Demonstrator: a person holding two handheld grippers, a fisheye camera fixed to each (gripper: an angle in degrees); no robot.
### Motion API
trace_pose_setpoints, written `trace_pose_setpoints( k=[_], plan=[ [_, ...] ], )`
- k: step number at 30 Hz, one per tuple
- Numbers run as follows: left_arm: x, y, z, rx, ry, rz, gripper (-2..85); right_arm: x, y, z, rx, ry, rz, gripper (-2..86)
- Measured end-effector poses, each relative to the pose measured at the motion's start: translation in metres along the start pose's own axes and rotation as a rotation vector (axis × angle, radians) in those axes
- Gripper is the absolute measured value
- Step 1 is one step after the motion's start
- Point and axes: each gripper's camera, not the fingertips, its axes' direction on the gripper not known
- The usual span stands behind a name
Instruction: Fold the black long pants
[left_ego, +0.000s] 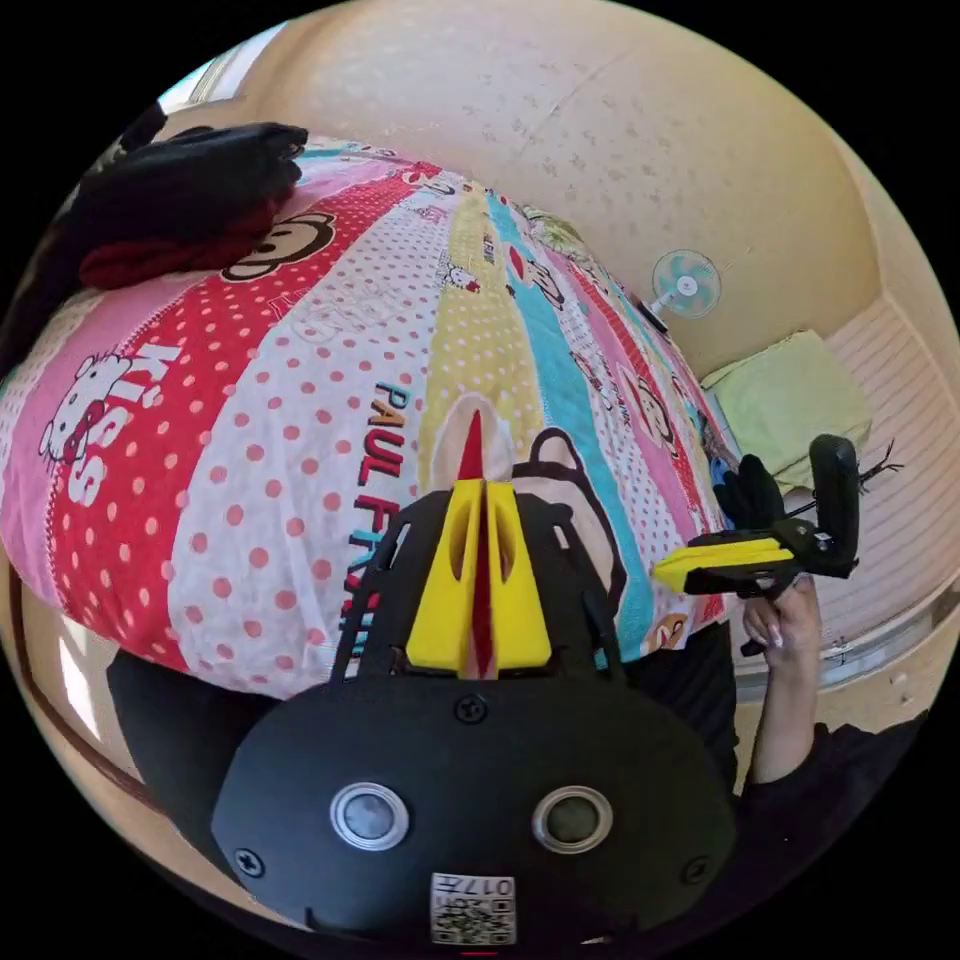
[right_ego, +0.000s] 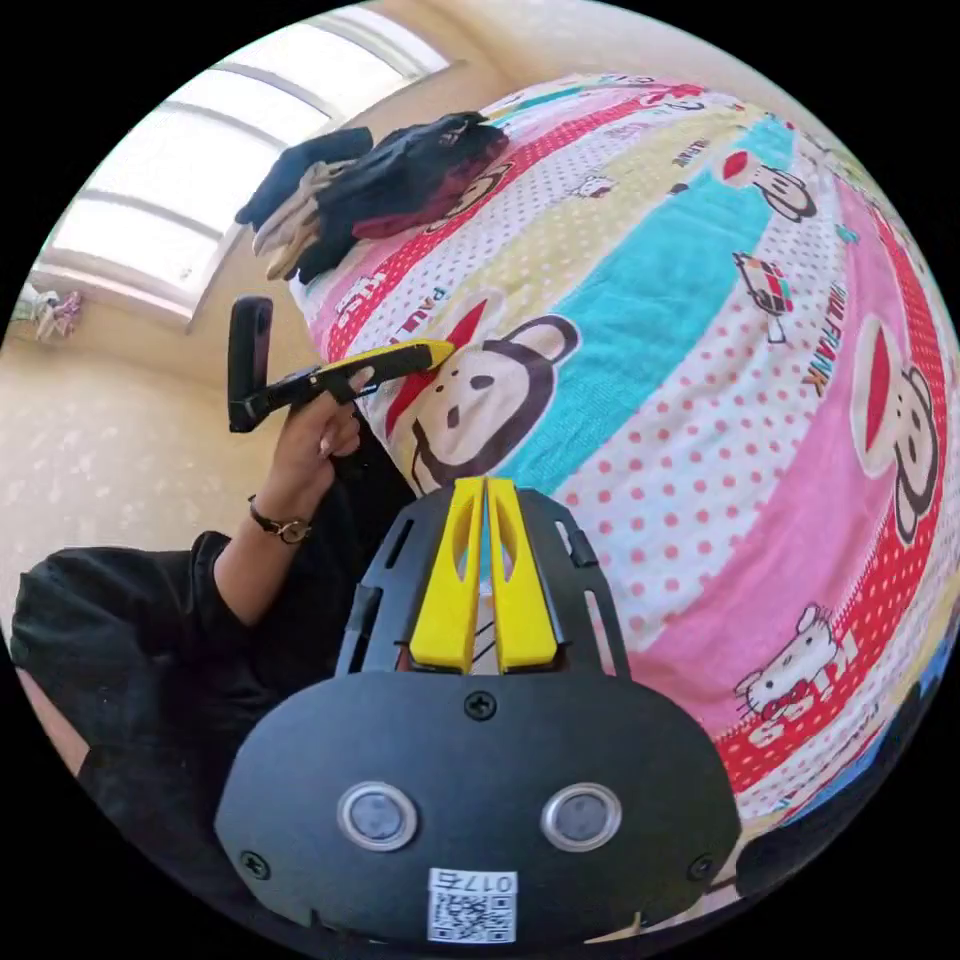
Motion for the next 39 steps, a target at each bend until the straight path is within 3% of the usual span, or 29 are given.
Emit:
trace_pose_setpoints(
  k=[2, 4, 10, 12, 14, 17, 19, 21, 23, 27, 30, 32, 35, 39],
  plan=[
    [-0.027, -0.007, -0.078, 0.150, -0.071, -0.039, 6.0, -0.029, -0.065, 0.044, -0.242, 0.222, -0.080, 0.7],
    [-0.051, -0.017, -0.154, 0.299, -0.171, -0.049, 7.9, -0.040, -0.089, 0.050, -0.309, 0.286, -0.132, 0.5],
    [-0.137, -0.072, -0.427, 0.828, -0.527, -0.163, 12.9, -0.015, -0.128, 0.032, -0.368, 0.092, -0.013, 0.2],
    [-0.162, -0.101, -0.476, 0.876, -0.650, -0.227, 13.7, -0.016, -0.131, 0.028, -0.358, 0.086, -0.013, 0.2],
    [-0.206, -0.154, -0.501, 0.736, -0.579, -0.288, 15.5, -0.025, -0.135, 0.026, -0.350, 0.131, -0.020, 0.2],
    [-0.248, -0.198, -0.464, 0.509, -0.356, -0.386, 13.7, -0.036, -0.140, 0.027, -0.352, 0.200, -0.014, 0.2],
    [-0.239, -0.184, -0.453, 0.607, -0.302, -0.506, 10.8, -0.043, -0.140, 0.029, -0.354, 0.243, -0.014, 0.2],
    [-0.196, -0.174, -0.449, 0.732, -0.220, -0.375, 7.5, -0.048, -0.137, 0.028, -0.343, 0.271, -0.017, 0.2],
    [-0.122, -0.193, -0.416, 0.625, 0.009, -0.158, 5.2, -0.047, -0.127, 0.025, -0.297, 0.269, -0.006, 0.2],
    [0.061, -0.194, -0.330, 0.421, 0.061, 0.242, 4.9, -0.036, -0.102, 0.018, -0.192, 0.212, 0.029, 0.2],
    [0.215, -0.140, -0.270, 0.308, 0.216, 0.560, 4.9, -0.024, -0.072, 0.012, -0.084, 0.145, 0.050, 0.2],
    [0.317, -0.073, -0.229, 0.193, 0.437, 0.827, 4.9, -0.016, -0.035, 0.003, 0.054, 0.077, 0.065, 0.2],
    [0.404, 0.023, -0.172, -0.034, 0.590, 0.986, 5.0, -0.009, 0.039, -0.017, 0.260, -0.046, 0.127, 0.2],
    [0.420, 0.129, -0.125, -0.130, 0.494, 0.947, 5.4, 0.005, 0.156, -0.032, 0.408, -0.151, 0.166, -0.1]
  ],
)
